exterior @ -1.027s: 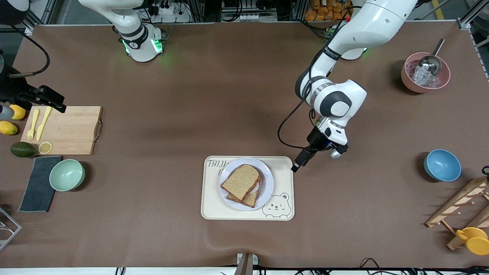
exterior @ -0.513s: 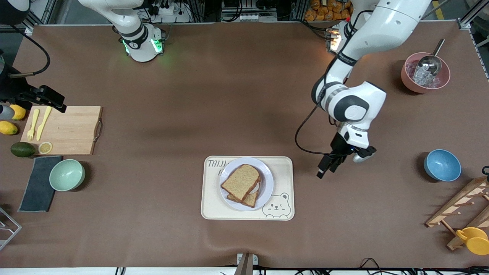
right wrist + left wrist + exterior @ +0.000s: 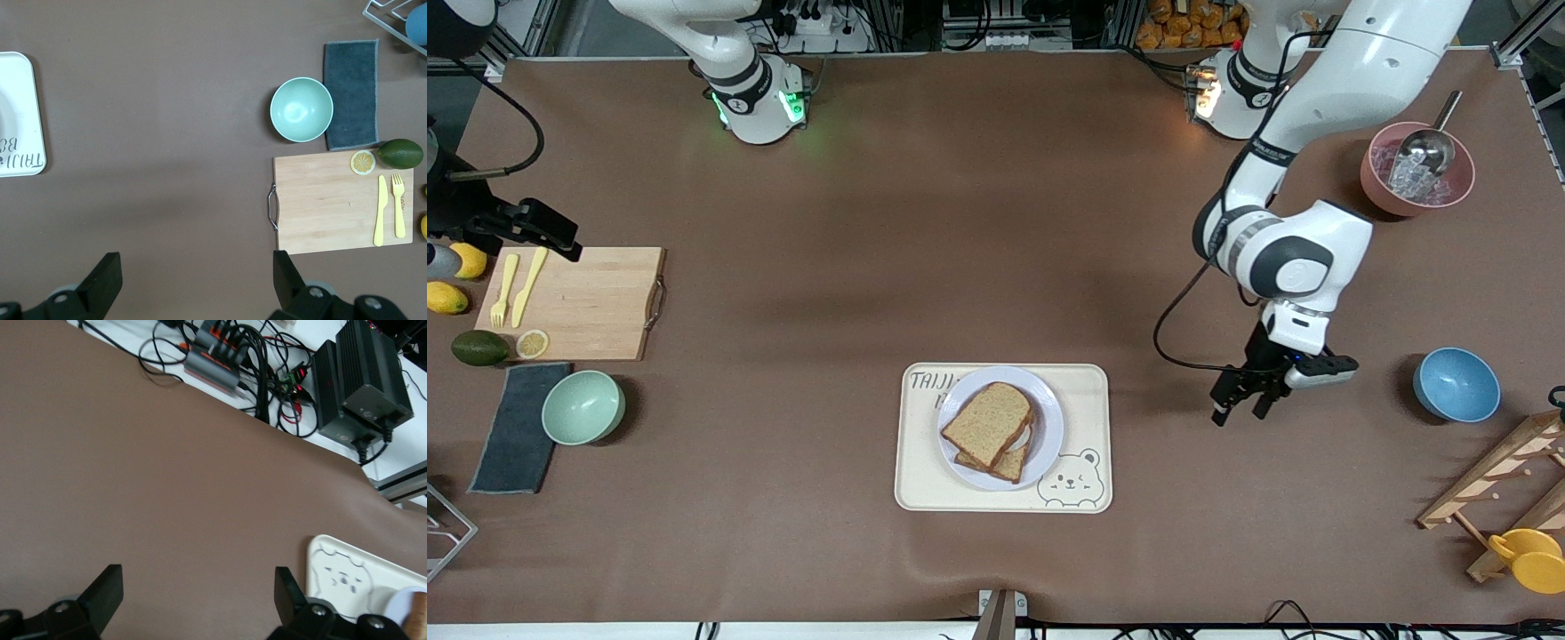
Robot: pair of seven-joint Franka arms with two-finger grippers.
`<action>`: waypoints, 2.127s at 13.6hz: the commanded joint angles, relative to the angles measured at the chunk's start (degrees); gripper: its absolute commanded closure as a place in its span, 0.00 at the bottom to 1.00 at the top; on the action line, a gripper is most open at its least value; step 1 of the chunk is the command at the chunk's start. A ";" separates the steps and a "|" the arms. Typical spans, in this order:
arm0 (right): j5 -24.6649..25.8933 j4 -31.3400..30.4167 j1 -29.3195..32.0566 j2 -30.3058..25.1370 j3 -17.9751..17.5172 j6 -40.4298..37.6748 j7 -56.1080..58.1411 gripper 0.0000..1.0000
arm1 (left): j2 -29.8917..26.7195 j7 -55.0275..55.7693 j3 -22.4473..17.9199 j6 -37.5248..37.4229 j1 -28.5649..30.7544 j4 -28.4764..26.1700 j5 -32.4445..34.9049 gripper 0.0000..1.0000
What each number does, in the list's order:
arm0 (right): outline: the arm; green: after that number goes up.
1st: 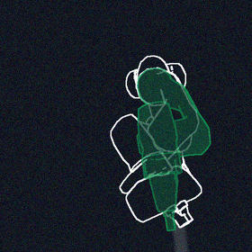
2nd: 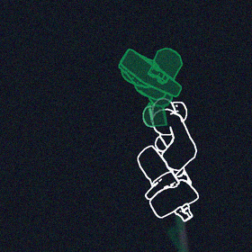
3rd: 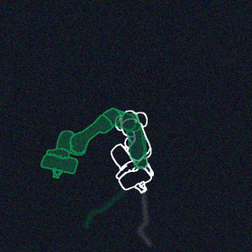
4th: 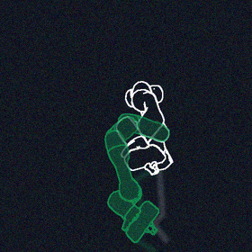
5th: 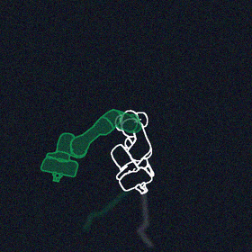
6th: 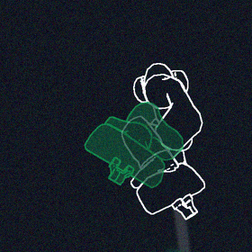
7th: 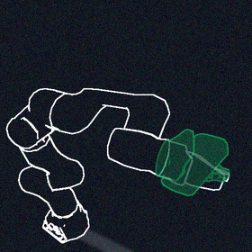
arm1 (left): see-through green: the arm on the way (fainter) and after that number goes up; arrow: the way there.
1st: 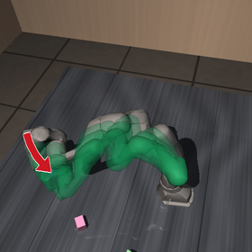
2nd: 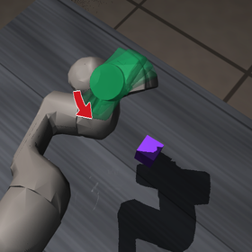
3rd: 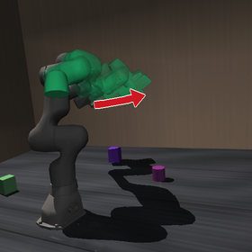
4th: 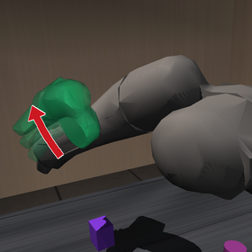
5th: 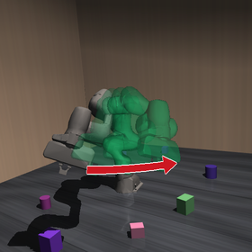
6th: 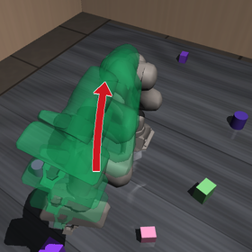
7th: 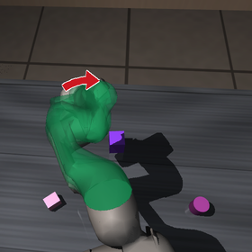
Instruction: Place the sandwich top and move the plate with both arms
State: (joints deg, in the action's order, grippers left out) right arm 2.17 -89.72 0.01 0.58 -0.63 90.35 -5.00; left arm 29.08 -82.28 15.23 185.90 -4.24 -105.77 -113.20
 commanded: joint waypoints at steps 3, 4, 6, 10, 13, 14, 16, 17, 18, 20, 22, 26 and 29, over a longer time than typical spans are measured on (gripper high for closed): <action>0.91 -0.01 -0.89 0.03 0.10 -0.36 -0.54 0.00 | -0.86 -2.98 6.74 0.17 9.15 -2.23 9.81 0.00; 0.91 -0.01 -0.97 0.04 0.10 -0.27 -0.54 0.00 | -1.04 -2.71 6.83 0.08 9.60 -2.94 12.54 0.00; 0.91 0.07 -1.06 0.04 0.10 -0.18 -0.54 0.00 | -1.48 0.26 6.83 -0.53 10.21 -3.91 16.85 0.00; 0.91 -0.01 -0.89 0.21 0.10 -0.09 -0.54 0.00 | -3.93 16.24 6.13 -6.24 10.57 -7.51 29.85 0.00; 0.91 -0.01 -0.71 0.48 0.10 -0.09 -0.54 0.00 | -6.65 25.82 4.12 -12.20 11.10 -10.84 40.91 0.00; 0.91 0.07 -0.71 0.48 0.10 -0.09 -0.54 0.00 | -7.88 29.77 2.72 -14.84 11.10 -12.25 45.91 0.00; 0.91 -0.01 -0.62 0.56 0.10 -0.09 -0.54 0.00 | -10.08 36.81 0.08 -20.99 11.01 -13.31 54.45 0.00; 0.91 -0.01 -0.62 0.48 0.10 -0.18 -0.54 0.00 | -11.22 39.97 -1.07 -24.15 11.01 -13.58 58.84 0.00; 0.91 -0.01 -0.62 0.48 0.10 -0.18 -0.54 0.00 | -12.37 43.75 -2.21 -27.40 11.01 -13.93 64.02 0.00; 0.82 -0.01 -0.62 0.48 0.10 -0.18 -0.63 0.00 | -14.56 51.39 -4.14 -34.34 11.01 -13.93 73.68 0.00; 0.82 -0.01 -0.62 0.56 0.10 -0.18 -0.63 0.00 | -17.03 60.18 -5.56 -42.77 11.01 -12.45 85.98 0.00; 0.82 -0.01 -0.62 0.56 0.10 -0.18 -0.63 0.00 | -21.51 71.89 -6.18 -61.31 11.01 -5.07 102.01 0.00; 0.82 -0.01 -0.54 0.56 0.10 -0.18 -0.63 0.00 | -23.97 77.00 -5.30 -75.99 10.57 2.56 108.96 0.00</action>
State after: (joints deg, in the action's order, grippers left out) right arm 2.17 -89.76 -0.32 1.20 -0.68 90.33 -5.03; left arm 6.57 -8.41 9.30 117.61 6.54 -107.61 -8.24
